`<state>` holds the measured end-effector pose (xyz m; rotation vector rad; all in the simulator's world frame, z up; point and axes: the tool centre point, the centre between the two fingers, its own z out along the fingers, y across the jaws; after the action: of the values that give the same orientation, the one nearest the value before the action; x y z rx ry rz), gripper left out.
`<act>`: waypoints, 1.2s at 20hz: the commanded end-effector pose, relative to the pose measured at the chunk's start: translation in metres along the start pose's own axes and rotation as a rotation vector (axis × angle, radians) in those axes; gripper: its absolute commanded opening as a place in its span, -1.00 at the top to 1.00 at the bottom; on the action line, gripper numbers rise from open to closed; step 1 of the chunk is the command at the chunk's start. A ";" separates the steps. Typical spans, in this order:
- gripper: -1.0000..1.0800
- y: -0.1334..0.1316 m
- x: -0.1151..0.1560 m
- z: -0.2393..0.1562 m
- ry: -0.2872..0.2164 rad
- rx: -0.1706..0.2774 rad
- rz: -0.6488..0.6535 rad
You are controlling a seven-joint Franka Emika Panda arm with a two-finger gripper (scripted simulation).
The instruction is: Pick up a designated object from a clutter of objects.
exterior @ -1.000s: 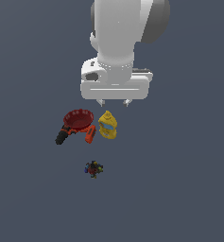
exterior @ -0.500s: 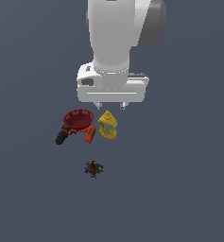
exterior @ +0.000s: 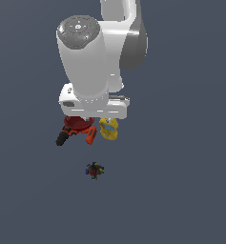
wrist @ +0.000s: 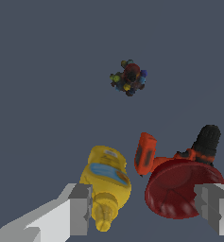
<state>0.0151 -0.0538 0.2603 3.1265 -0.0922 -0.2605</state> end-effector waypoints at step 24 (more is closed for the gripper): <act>-0.62 0.202 0.013 0.187 -0.402 0.046 0.203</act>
<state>-0.0112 -0.2489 0.0829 3.0298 -0.4059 -0.8621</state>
